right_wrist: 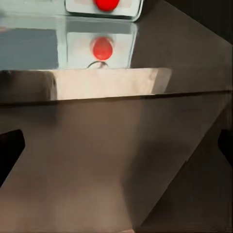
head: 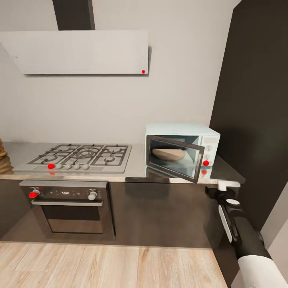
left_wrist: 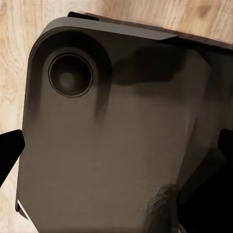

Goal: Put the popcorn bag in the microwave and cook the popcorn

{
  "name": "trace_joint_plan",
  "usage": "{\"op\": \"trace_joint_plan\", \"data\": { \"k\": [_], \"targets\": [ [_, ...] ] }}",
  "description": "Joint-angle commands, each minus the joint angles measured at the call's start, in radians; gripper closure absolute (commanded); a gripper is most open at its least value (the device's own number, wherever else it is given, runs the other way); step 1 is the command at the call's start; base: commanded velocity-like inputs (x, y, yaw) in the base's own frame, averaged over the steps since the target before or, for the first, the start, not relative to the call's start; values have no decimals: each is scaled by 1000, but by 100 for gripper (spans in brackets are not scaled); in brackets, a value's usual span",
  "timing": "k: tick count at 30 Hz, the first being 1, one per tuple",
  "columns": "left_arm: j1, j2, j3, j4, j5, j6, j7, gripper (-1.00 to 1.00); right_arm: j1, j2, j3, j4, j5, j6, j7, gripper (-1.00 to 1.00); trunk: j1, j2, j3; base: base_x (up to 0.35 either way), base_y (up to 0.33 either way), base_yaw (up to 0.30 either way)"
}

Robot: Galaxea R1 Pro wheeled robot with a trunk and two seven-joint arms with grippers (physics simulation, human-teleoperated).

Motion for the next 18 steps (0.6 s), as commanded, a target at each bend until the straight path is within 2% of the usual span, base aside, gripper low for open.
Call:
{"op": "trace_joint_plan", "data": {
  "k": [1, 10, 18],
  "targets": [
    [0, 0, 6, -1, 4, -1, 1, -100, 0, -1, -9, -3, 10, 6, 2, -100, 0, -1, -1, 0, 0, 0],
    [0, -2, 9, -4, 8, -1, 1, -100, 0, 5, -15, -49, 10, -25, 8, -100, 0, -1, -1, 0, -8, 0],
    [0, 0, 8, -3, 8, -1, -1, -100, 0, 6, -16, -66, 9, -63, 9, -100, 0, -1, -1, 74, -233, 0]
  ]
}}
